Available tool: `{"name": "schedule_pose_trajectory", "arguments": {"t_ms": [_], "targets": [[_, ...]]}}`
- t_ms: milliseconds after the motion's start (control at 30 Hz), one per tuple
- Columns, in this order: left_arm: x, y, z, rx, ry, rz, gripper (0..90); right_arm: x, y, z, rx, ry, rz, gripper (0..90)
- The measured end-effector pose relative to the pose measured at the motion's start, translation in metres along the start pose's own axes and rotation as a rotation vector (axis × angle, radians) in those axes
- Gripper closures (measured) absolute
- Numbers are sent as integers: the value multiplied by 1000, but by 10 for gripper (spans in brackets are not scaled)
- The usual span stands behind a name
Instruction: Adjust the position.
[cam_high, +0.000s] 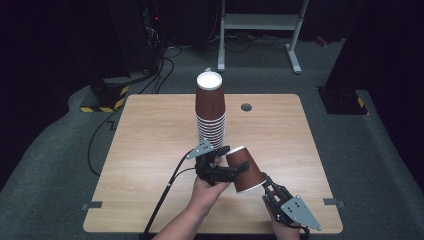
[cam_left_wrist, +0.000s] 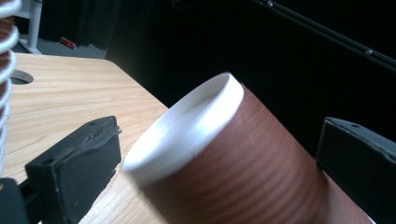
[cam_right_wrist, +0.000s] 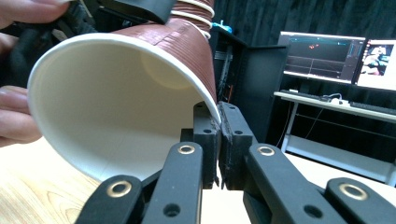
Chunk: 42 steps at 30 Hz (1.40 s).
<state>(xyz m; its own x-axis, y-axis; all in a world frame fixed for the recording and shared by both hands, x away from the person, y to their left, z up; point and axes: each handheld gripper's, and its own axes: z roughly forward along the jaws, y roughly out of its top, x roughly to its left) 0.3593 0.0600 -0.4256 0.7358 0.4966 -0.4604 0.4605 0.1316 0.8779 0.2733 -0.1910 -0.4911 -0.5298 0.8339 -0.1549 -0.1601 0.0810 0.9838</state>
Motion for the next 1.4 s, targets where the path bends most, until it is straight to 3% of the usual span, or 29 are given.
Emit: {"name": "schedule_pose_trajectory", "arguments": {"t_ms": [200,600,933,1200,1400], "targets": [[3,0,-4,-1,10,-2,5,-4,0,-1,2,-15,18,866],[5,0,-12,-3,37,21,20,-4,-1,-2,8,-2,24,868],[6,-2,-38,27,71,128,50,-6,-3,-1,25,0,32,868],[16,-14,-57,61,143,171,57,-7,-4,0,47,0,36,867],[22,-25,-69,108,222,260,59,-9,-5,-1,62,-5,42,867]]}}
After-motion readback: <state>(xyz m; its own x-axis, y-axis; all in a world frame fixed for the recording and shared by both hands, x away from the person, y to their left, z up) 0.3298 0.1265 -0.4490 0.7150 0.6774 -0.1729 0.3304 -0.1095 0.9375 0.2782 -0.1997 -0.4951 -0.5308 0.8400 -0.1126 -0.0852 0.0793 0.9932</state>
